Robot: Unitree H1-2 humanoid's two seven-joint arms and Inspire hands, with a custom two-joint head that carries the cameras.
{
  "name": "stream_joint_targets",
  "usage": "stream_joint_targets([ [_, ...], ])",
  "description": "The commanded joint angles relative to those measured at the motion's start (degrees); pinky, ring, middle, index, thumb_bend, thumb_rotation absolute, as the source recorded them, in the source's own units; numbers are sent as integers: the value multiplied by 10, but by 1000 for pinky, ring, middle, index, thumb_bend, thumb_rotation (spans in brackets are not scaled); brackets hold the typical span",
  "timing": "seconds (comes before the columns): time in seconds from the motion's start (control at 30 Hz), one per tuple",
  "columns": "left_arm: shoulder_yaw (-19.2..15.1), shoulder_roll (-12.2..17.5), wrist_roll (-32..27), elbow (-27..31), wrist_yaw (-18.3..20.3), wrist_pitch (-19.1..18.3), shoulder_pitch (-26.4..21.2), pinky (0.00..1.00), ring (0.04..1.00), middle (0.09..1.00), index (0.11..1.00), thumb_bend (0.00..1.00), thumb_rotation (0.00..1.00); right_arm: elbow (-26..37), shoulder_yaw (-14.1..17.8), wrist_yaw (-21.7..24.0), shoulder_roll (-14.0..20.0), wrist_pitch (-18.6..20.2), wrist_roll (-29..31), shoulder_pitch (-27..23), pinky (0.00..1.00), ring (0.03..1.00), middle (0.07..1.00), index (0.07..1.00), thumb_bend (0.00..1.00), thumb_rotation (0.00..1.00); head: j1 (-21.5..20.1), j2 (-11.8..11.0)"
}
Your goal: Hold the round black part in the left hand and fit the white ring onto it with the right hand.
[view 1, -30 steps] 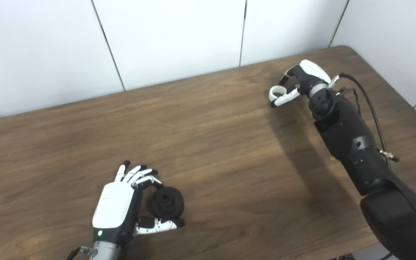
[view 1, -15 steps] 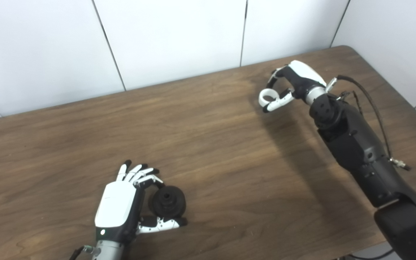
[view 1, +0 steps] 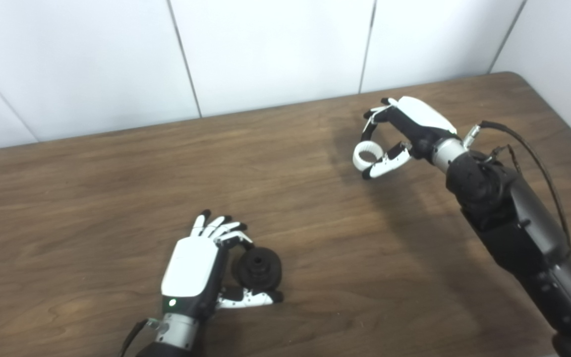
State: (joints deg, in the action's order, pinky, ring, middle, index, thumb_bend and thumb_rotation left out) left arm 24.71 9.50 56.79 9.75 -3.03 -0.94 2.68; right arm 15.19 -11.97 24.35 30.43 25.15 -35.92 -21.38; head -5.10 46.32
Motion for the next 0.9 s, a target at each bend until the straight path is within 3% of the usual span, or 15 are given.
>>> stream_joint_targets([
  [0.0,9,-2,14,-5,15,-4,-4,1000,886,788,485,524,52,37,-1,12,4,2,-2,-17,1000,1000,869,486,522,133,14,0],
  [0.23,19,-10,26,-10,8,-12,-6,1000,882,786,485,524,53,95,-29,48,-22,5,-3,-13,1000,979,867,484,522,133,30,5],
  [0.5,22,-12,32,-10,8,-15,-9,1000,886,789,485,524,54,166,-39,102,-70,17,-19,24,1000,999,874,484,523,135,40,11],
  [0.87,25,-16,35,-10,7,-20,-11,1000,880,784,484,524,55,206,-62,133,-100,13,-27,49,1000,1000,880,484,523,132,45,21],
])
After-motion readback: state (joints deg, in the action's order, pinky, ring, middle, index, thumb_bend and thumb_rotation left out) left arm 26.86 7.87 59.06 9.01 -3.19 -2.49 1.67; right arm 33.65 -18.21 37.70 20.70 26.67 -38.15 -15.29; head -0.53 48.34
